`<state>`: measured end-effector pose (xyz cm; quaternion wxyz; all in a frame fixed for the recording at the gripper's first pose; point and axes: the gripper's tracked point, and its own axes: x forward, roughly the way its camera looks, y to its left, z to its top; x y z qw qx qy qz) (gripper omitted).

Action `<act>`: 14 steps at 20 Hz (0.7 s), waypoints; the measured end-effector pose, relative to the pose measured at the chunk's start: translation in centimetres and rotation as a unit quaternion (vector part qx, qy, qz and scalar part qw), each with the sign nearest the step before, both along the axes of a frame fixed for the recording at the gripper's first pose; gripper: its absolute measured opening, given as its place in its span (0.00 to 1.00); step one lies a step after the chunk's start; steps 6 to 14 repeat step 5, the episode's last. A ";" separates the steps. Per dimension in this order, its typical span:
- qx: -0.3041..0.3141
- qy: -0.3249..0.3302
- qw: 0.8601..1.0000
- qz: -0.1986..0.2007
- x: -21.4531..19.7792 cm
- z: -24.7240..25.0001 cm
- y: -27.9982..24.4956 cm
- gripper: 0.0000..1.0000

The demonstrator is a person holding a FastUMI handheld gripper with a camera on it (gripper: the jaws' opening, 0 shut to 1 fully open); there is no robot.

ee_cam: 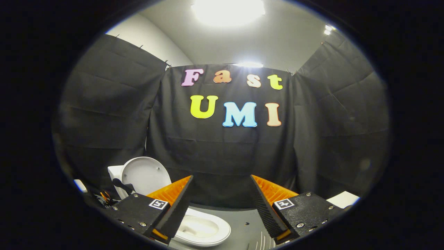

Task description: Open the toilet lid.

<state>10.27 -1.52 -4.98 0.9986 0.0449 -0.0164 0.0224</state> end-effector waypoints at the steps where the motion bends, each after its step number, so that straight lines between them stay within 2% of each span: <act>1: 0.005 -0.001 1.000 -0.002 -0.5 0.0 -0.4 0.95; 5: 0.003 0.007 1.000 -0.019 -1.3 -1.2 -2.2 0.95; 14: 0.003 0.007 1.000 -0.019 -1.3 -1.2 -2.2 0.95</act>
